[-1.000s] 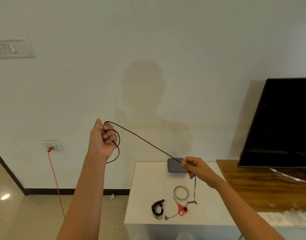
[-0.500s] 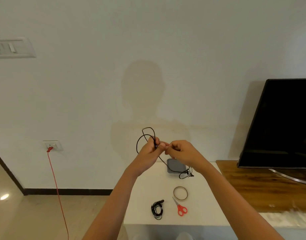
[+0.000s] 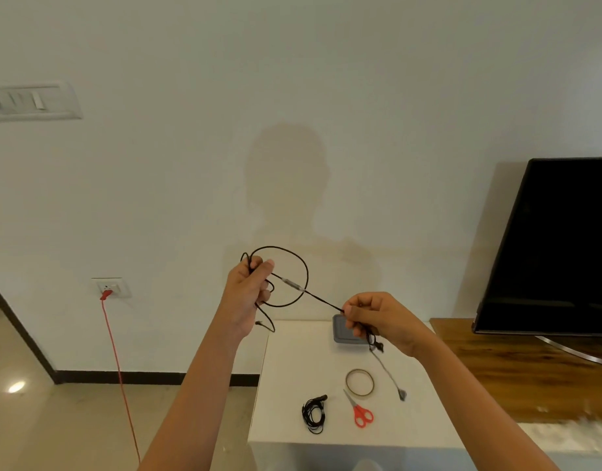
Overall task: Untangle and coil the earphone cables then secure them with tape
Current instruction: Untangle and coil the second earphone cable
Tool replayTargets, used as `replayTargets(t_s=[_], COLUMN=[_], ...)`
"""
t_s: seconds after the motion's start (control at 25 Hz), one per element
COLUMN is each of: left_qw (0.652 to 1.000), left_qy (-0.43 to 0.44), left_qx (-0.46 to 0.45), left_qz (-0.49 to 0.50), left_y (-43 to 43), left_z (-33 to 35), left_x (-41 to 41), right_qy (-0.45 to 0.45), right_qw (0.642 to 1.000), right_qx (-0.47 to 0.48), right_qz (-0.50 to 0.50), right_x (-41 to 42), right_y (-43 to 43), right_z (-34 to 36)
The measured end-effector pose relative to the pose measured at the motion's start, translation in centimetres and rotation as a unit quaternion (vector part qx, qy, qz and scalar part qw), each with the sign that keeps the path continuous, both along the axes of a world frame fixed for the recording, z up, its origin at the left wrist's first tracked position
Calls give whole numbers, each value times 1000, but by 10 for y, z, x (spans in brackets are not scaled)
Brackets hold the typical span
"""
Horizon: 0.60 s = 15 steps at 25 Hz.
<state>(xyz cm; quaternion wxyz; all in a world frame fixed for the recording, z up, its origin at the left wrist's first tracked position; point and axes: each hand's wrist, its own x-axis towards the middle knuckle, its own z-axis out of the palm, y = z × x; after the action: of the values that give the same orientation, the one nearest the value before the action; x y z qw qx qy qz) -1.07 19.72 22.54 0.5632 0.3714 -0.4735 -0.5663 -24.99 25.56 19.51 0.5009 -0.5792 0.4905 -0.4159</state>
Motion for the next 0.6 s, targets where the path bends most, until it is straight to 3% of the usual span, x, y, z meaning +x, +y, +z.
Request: replayTargets(t_s=[0.12, 0.32, 0.44, 0.6], left_qw=[990, 973, 976, 990], left_qy=[122, 208, 206, 124], left_qx=[71, 88, 39, -29], left_qz=[4, 50, 53, 55], left_y=[-2, -5, -4, 9], left_z=[-1, -4, -3, -8], left_x=[0, 8, 14, 1], right_qy=[0, 39, -11, -79], right_qw=[1000, 998, 999, 997], right_qx=[1, 13, 27, 3], right_qz=[10, 36, 42, -22], right_x=[3, -3, -6, 2], right_y=[4, 9, 13, 16], right_z=[-4, -4, -7, -9])
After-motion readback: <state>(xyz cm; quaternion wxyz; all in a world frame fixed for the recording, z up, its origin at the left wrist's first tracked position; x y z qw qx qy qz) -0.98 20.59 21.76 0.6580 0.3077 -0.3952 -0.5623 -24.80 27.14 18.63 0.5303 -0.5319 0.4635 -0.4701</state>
